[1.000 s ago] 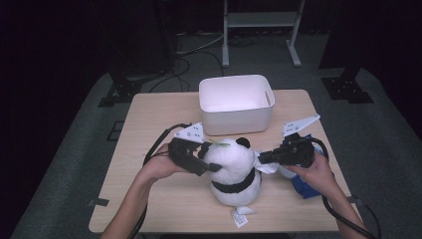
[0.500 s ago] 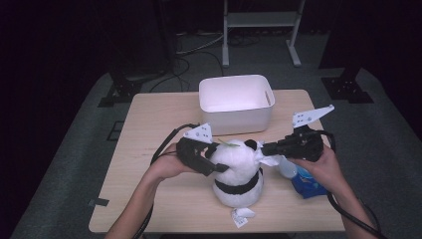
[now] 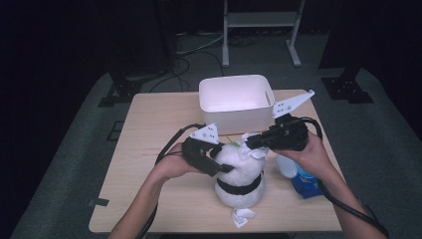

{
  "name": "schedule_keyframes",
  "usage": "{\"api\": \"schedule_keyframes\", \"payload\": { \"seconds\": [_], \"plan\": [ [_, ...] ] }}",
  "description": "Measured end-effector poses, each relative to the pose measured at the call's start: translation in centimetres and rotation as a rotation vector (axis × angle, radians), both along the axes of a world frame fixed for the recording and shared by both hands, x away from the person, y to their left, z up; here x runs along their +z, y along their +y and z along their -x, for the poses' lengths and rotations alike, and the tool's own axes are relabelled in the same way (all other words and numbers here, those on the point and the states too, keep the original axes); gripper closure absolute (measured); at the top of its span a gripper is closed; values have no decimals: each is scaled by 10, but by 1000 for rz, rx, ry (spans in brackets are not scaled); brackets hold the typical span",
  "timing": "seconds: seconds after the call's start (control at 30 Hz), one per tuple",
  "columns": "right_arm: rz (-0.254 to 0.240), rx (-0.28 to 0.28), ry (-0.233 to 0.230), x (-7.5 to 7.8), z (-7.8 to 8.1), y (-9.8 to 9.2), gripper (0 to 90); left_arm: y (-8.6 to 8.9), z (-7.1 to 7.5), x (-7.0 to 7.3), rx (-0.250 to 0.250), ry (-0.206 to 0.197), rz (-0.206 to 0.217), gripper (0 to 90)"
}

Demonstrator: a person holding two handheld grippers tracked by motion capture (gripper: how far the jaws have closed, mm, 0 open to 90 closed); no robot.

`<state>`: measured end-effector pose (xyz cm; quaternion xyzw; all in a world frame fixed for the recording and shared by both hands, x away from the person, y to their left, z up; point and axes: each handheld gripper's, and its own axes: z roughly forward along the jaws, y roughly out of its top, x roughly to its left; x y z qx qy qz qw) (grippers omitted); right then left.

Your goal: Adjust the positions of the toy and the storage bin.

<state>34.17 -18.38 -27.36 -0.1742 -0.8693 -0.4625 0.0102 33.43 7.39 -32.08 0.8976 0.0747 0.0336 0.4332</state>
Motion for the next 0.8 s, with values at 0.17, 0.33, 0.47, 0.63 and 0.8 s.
{"api": "schedule_keyframes", "payload": {
  "seconds": [0.17, 0.33, 0.47, 0.63, 0.8],
  "plan": [
    [59, 32, -11, 8, -2, 22, 842, -5, 1, 1, -5, -7, 0, 306],
    [127, 55, -28, 10, -4, 43, 842, -4, 1, 0, -6, -4, -1, 304],
    [153, 55, -40, 8, -5, 48, 841, -2, 0, -1, -4, 5, 6, 293],
    [157, 39, -37, 6, -5, 41, 841, -3, 0, -3, 3, 8, 31, 237],
    [179, 14, -50, 5, -2, 32, 840, 2, -4, -4, 15, 45, 61, 205]
  ]
}}
